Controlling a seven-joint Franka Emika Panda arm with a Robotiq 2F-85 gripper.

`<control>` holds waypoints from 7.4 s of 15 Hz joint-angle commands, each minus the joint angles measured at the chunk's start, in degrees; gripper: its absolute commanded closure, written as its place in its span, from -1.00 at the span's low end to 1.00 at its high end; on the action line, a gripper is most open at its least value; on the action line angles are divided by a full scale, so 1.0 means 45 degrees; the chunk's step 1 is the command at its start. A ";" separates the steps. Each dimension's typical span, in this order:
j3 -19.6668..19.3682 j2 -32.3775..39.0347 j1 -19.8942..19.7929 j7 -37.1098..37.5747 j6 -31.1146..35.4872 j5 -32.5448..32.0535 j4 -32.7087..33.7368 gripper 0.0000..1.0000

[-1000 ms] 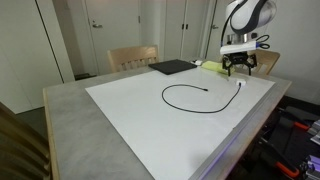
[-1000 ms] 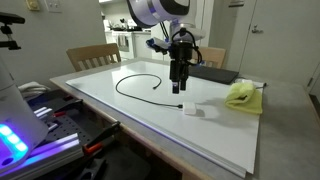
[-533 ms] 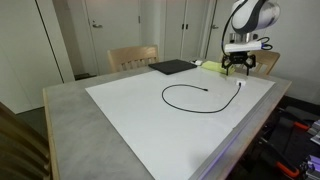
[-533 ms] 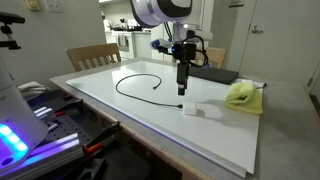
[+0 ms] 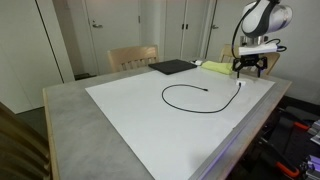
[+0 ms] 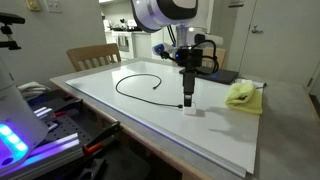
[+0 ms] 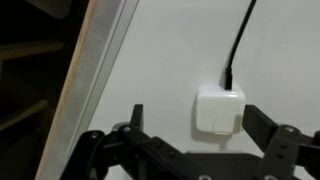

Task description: Put the charger in a circle

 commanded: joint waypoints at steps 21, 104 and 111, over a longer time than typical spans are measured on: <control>0.1260 0.0331 -0.1109 -0.5784 0.3138 0.4930 -0.0970 -1.00; 0.9126 0.3385 -0.2549 -1.8229 0.3117 0.3765 0.4202 -0.01; 1.0191 0.3344 -0.3065 -2.1932 0.2337 0.3413 0.4119 0.49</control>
